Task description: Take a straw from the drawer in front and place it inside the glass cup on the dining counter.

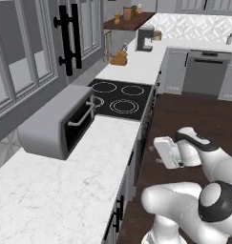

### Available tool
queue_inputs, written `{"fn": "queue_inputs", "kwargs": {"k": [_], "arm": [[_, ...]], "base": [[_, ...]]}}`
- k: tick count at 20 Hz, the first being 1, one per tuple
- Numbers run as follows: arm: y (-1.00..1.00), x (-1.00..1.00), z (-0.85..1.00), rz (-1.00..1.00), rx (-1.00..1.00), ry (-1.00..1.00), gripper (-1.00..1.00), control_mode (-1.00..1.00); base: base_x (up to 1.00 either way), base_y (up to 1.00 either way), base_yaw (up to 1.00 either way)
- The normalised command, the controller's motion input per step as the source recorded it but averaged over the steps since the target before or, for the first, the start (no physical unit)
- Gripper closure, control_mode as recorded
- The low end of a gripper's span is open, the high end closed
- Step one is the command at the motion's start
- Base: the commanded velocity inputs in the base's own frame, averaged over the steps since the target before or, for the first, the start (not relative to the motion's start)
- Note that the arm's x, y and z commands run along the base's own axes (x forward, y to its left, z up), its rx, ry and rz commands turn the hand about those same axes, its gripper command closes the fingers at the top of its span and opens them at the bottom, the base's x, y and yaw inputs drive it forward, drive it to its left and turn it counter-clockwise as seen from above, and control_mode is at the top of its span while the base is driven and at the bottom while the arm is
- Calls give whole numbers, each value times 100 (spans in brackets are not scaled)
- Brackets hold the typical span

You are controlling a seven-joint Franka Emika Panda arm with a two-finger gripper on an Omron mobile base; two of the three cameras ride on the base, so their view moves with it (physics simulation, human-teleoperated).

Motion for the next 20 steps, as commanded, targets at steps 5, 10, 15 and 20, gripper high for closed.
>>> {"fn": "queue_inputs", "kwargs": {"k": [5, 10, 15, 20], "arm": [[9, 55, -44, 0, 9, 0, -100, -100], [0, 30, -44, 0, 9, 0, -100, -100], [0, 25, -41, 0, 12, 0, -100, -100], [-4, 23, -36, 0, 12, 0, -100, -100]], "base": [[0, 0, 0], [0, 0, 0], [0, 0, 0], [0, 0, 0]]}}
